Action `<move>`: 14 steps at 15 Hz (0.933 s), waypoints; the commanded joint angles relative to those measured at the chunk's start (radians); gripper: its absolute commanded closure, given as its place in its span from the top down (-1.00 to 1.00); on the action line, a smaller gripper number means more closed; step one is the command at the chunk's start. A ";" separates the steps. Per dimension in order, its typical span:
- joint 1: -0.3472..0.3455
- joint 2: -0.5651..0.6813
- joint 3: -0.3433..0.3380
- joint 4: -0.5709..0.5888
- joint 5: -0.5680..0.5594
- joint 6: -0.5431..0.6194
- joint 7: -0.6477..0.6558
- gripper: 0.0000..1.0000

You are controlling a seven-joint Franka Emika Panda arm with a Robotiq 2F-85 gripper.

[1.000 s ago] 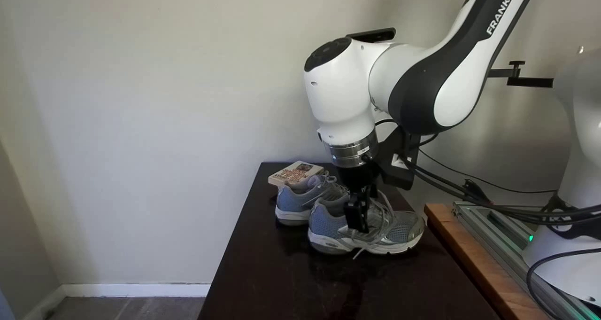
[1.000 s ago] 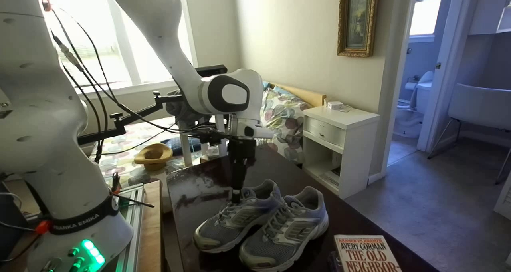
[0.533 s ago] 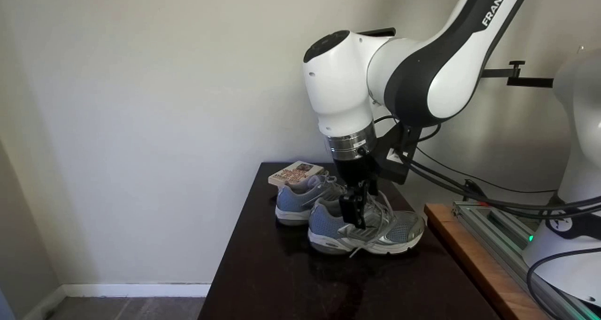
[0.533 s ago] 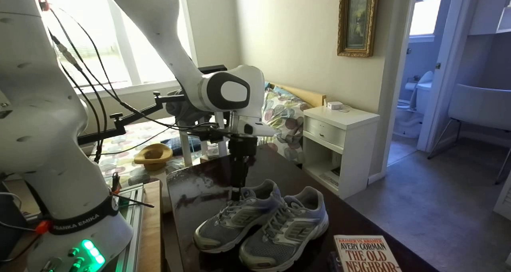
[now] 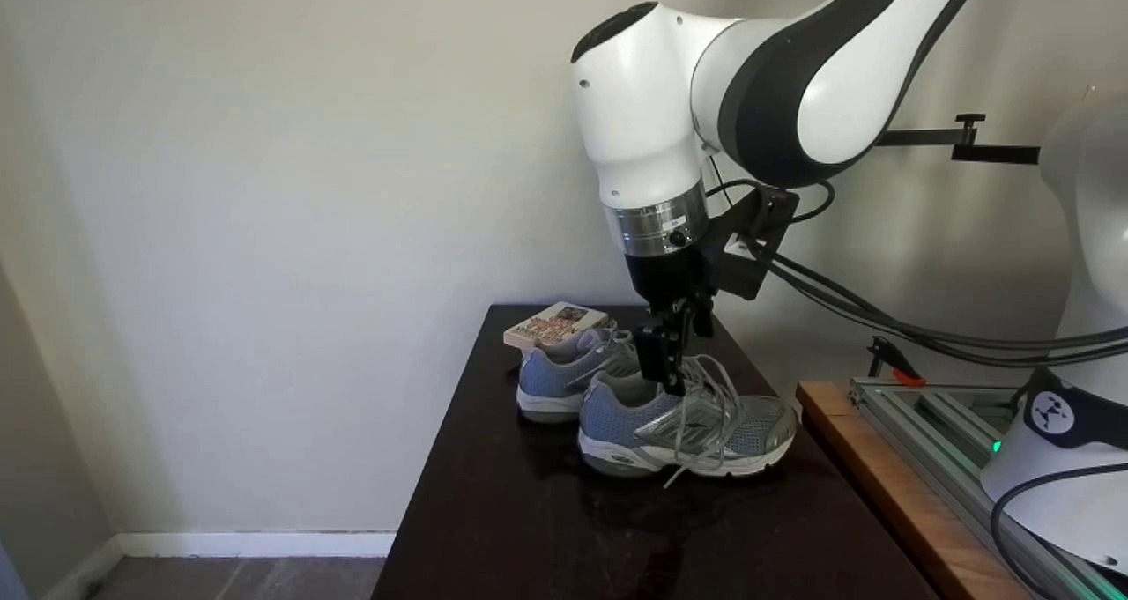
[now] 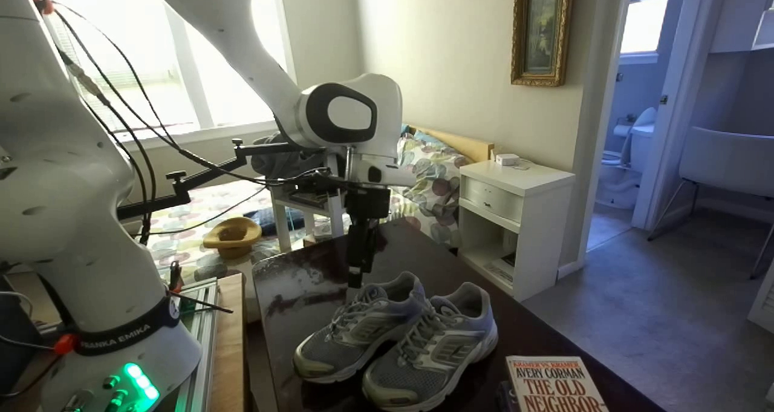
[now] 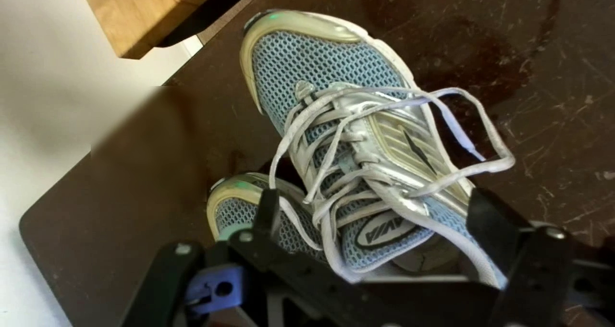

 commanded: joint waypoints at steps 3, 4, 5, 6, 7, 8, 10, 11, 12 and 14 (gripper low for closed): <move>-0.031 -0.145 -0.019 -0.009 0.133 -0.074 -0.361 1.00; 0.006 -0.161 -0.058 -0.009 0.164 -0.090 -0.433 1.00; 0.000 -0.180 -0.068 -0.006 0.166 -0.107 -0.508 1.00; -0.004 -0.197 -0.078 -0.002 0.172 -0.131 -0.584 1.00; -0.035 -0.210 -0.060 0.008 0.178 -0.161 -0.648 1.00; -0.036 -0.223 -0.066 0.014 0.182 -0.191 -0.703 1.00; -0.047 -0.243 -0.063 0.035 0.171 -0.261 -0.746 1.00; -0.050 -0.251 -0.058 0.048 0.168 -0.302 -0.753 1.00; -0.053 -0.256 -0.053 0.061 0.162 -0.341 -0.746 1.00; -0.055 -0.266 -0.048 0.083 0.156 -0.406 -0.733 1.00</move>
